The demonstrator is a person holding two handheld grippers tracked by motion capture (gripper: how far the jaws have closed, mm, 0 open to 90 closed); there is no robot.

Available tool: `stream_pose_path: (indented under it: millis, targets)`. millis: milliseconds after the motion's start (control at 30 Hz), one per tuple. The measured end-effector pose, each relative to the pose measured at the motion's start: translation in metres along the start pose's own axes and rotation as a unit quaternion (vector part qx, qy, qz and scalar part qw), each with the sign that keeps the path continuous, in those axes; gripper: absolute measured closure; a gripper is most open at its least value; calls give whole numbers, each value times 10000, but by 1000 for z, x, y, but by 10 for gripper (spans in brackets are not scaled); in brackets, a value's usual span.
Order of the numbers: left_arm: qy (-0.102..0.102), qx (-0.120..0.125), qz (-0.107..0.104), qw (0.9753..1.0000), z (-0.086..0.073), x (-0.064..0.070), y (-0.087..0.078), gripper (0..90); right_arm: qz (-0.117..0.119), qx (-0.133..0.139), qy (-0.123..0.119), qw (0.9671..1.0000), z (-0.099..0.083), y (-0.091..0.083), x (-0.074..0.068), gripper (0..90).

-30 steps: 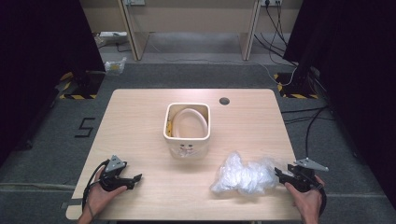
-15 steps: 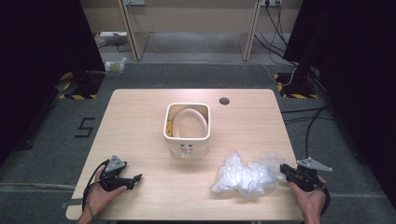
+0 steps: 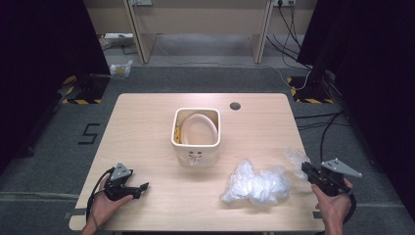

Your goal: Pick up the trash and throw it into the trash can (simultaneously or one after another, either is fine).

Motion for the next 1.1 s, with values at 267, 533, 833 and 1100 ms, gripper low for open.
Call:
stream_pose_path:
  millis: [267,533,833,1100]
  targets:
    - [2,-1,-2,10000,0,0,0,146,112,251,-92,9996,24,-3,-9,832]
    - [2,-2,-3,10000,0,0,0,146,432,462,-278,9976,48,-7,-35,832]
    - [2,-2,-2,10000,0,0,0,146,869,528,-556,9933,74,-3,-73,832]
    - [3,-2,-2,10000,0,0,0,146,1190,485,-939,9873,96,9,-115,832]
Point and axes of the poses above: each handheld gripper's, and its own axes: y roughly forward along the jaws, z roughly out of its top, x roughly to its right, the point moved 5 cm from there along y, roughly forward along the jaws, and after that the axes turned 10 degrees about y, right-handed, at the moved point
